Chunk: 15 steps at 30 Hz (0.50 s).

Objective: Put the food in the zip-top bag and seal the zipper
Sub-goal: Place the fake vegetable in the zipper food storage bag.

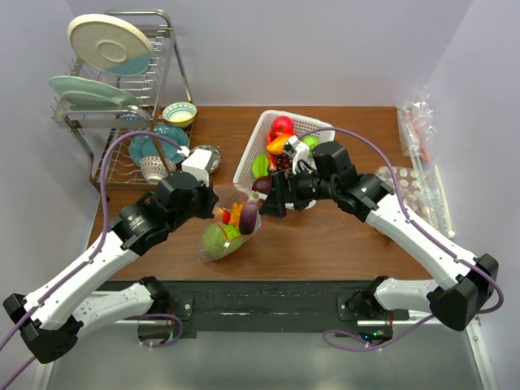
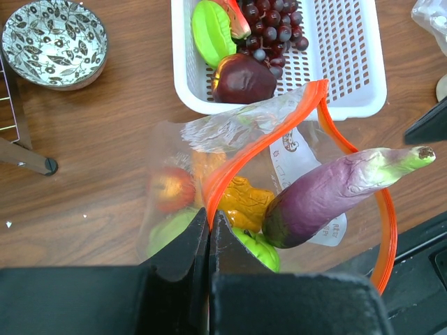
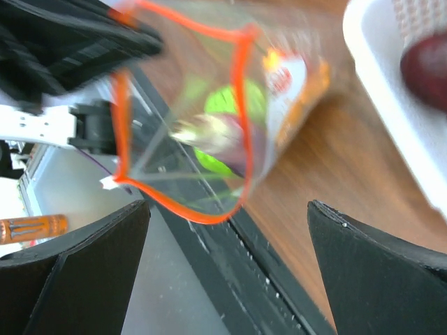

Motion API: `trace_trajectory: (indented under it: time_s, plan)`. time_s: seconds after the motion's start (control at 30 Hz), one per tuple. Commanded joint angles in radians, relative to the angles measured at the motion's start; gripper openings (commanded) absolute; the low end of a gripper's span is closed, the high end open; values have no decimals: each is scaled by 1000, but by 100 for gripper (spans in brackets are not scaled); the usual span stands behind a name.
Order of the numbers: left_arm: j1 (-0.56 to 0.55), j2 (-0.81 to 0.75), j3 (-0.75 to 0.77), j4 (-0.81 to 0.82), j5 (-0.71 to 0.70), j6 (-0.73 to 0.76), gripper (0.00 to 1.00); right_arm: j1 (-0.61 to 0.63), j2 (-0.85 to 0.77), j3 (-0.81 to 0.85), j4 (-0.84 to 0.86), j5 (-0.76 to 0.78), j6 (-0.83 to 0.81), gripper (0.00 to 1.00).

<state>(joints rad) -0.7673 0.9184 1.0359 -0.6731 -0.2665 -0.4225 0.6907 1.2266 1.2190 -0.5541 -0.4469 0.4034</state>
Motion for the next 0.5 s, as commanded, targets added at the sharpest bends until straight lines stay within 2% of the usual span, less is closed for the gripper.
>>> trace_trajectory:
  time_s: [0.0,0.13,0.2,0.47]
  plan:
    - [-3,-15,27,36,-13,18,0,-2,-1,-59,72,16,63,99]
    - [-3,-15,26,43,-8,17,0,-2,28,-65,66,17,80,82]
    - [-4,-13,23,47,-7,18,0,-2,56,-58,62,17,87,77]
    - [-3,-15,16,52,-2,14,0,-2,123,-27,83,5,126,42]
